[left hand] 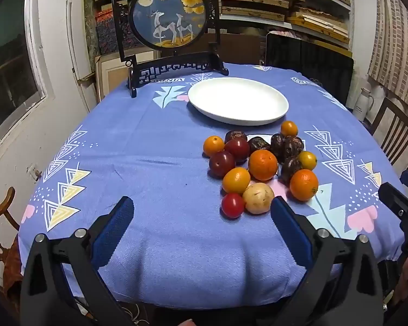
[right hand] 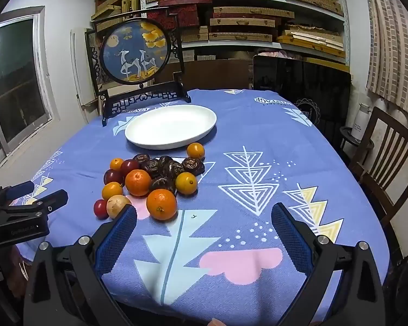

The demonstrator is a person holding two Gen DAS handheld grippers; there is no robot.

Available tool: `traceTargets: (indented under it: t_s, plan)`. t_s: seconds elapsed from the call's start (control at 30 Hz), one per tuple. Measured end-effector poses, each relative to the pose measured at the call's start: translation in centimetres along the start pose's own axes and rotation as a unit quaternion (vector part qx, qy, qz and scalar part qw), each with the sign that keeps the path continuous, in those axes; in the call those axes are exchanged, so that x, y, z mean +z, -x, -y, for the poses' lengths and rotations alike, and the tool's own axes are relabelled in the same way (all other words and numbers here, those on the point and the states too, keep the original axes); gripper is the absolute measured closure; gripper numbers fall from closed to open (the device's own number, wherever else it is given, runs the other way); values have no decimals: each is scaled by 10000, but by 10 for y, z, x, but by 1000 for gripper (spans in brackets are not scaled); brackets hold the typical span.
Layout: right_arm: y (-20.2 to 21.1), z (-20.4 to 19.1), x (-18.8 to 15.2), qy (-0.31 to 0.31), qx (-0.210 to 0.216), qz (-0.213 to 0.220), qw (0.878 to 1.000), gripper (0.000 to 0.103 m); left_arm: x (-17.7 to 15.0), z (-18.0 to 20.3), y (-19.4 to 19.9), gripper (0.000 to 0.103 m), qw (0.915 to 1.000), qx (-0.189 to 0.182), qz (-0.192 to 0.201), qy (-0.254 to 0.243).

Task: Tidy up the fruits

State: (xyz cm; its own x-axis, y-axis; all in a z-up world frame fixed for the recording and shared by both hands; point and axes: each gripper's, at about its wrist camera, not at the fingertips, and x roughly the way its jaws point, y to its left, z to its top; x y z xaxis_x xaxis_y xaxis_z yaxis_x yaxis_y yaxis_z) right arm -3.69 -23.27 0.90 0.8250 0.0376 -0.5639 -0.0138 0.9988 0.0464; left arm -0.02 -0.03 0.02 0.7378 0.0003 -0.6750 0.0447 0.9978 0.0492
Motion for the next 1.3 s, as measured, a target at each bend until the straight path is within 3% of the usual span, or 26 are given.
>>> traceTargets:
  t_s: [1.3]
  plan:
    - [0,-6,1,131,53,36,9999,4,3,-4,3,5,10000,31,70,15]
